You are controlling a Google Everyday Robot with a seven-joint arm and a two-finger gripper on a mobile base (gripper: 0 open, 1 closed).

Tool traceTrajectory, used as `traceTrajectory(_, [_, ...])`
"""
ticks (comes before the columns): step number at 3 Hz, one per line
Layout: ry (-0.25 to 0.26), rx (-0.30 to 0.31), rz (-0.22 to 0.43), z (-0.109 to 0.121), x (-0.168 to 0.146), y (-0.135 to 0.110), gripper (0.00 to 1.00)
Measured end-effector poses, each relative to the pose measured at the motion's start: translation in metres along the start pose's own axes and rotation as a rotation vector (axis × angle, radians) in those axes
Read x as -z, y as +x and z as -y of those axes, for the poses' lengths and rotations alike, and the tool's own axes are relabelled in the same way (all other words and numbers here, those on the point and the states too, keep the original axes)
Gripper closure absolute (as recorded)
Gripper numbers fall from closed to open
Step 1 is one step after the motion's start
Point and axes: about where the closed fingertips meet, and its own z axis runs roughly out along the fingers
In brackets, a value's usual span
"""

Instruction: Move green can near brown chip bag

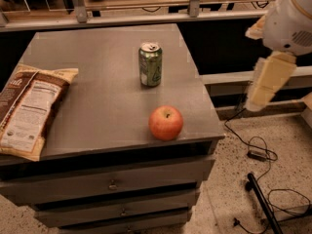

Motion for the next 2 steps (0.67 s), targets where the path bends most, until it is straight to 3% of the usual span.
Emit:
traceTrajectory(1, [-0.020,0.056,0.083,0.035,-0.024,-0.038,0.00])
traceTrajectory(2, [-0.084,0.121,0.228,0.069,-0.064,-0.108,0.00])
